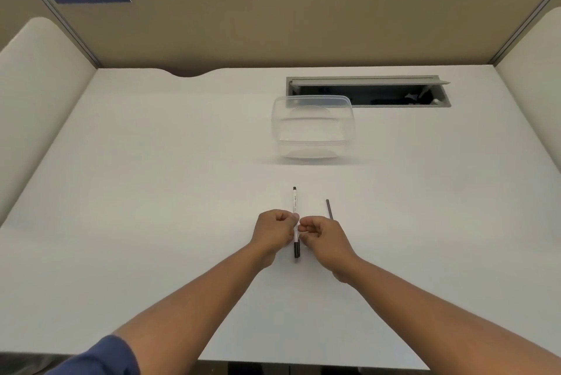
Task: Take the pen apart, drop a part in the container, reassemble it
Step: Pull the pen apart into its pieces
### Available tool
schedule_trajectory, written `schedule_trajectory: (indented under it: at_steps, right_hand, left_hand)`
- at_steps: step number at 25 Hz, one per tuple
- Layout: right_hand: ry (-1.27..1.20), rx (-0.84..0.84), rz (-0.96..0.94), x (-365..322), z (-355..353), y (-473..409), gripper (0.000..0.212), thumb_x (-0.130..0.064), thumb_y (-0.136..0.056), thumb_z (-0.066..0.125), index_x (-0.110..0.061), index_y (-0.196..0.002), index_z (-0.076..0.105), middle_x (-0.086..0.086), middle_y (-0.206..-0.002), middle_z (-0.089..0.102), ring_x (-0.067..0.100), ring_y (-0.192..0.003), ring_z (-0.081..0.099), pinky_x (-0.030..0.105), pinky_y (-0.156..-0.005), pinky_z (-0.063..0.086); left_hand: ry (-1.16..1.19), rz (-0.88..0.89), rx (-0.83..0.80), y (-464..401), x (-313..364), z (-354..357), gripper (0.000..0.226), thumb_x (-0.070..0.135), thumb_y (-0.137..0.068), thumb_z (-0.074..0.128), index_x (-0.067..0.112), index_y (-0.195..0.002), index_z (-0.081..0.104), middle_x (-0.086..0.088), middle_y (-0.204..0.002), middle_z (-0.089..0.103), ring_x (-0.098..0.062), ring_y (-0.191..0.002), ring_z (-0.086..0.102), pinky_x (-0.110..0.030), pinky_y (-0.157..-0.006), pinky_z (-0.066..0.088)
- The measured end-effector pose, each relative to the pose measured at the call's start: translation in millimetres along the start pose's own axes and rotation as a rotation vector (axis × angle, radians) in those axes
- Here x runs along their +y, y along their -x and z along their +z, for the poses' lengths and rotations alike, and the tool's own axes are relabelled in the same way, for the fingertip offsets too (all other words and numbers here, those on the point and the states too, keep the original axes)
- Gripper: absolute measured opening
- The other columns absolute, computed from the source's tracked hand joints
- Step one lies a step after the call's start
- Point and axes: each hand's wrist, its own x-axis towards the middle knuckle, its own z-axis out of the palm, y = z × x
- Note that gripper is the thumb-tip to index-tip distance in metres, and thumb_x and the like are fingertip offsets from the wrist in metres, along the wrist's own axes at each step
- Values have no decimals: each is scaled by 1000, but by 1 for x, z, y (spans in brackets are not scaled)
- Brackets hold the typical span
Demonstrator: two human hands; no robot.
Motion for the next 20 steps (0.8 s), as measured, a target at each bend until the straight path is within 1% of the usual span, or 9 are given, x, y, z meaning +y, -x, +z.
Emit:
schedule_trajectory:
  at_steps: [2, 5, 7, 9, 10, 12, 15, 17, 20]
  right_hand:
    - [-6, -23, -29, -2, -2, 3, 27, -7, -94, 61, -15, -119, 68, -3, -109, 73, 8, -103, 68, 19, -86, 53]
    - [-74, -77, -49, -13, -9, 7, 23, -7, -93, 65, -16, -114, 70, -2, -107, 76, 11, -101, 71, 19, -83, 54]
    - [-136, -70, -35, -23, -14, 10, 17, -15, -94, 64, -20, -109, 70, -1, -104, 77, 16, -97, 72, 26, -81, 58]
    - [-184, -3, -9, -36, -20, 11, 14, -29, -96, 61, -24, -107, 68, -1, -100, 77, 15, -88, 72, 29, -74, 57]
    - [-199, 33, 0, -44, -24, 12, 18, -36, -97, 58, -24, -106, 68, -1, -97, 77, 14, -82, 70, 28, -69, 55]
    - [-207, 63, 14, -61, -34, 11, 35, -48, -98, 50, -20, -102, 70, 0, -89, 77, 14, -70, 65, 29, -61, 50]
    - [-108, -14, 40, -84, -49, 12, 57, -60, -97, 42, -12, -96, 72, 0, -78, 76, 12, -59, 57, 26, -52, 40]
    - [5, -107, 68, -93, -57, 14, 58, -59, -97, 41, -11, -90, 73, 2, -77, 76, 12, -54, 53, 25, -50, 35]
    - [75, -186, 98, -98, -63, 18, 46, -48, -95, 44, -15, -77, 70, 7, -74, 75, 14, -51, 49, 25, -47, 31]
  left_hand:
    - [-4, 22, -7, 2, 3, -2, 19, 21, -95, 69, 4, -88, 71, 1, -62, 61, -11, -50, 51, -24, -60, 51]
    - [-39, 99, -32, 6, 10, -6, 19, 23, -95, 69, 5, -92, 69, -1, -70, 63, -13, -56, 53, -28, -64, 51]
    - [-158, 198, -18, 9, 15, -10, 16, 26, -96, 66, 10, -90, 66, 2, -72, 63, -12, -61, 54, -28, -64, 50]
    - [-325, 323, 11, 12, 21, -15, 15, 27, -97, 63, 18, -86, 61, 6, -71, 59, -8, -59, 50, -23, -57, 46]
    - [-407, 387, 18, 13, 24, -18, 15, 26, -97, 61, 20, -84, 59, 5, -71, 58, -7, -58, 48, -21, -55, 44]
    - [-547, 499, 11, 15, 30, -22, 13, 21, -98, 58, 20, -85, 56, 0, -76, 62, -10, -63, 48, -24, -59, 42]
    - [-665, 621, -47, 19, 40, -26, 12, 16, -98, 56, 22, -87, 57, 1, -82, 62, -10, -71, 50, -24, -64, 40]
    - [-713, 690, -72, 22, 46, -29, 12, 14, -98, 55, 22, -91, 59, 6, -84, 59, -6, -76, 50, -22, -66, 38]
    - [-780, 756, -71, 24, 52, -34, 11, 15, -100, 54, 24, -97, 60, 9, -89, 56, -5, -81, 52, -25, -69, 39]
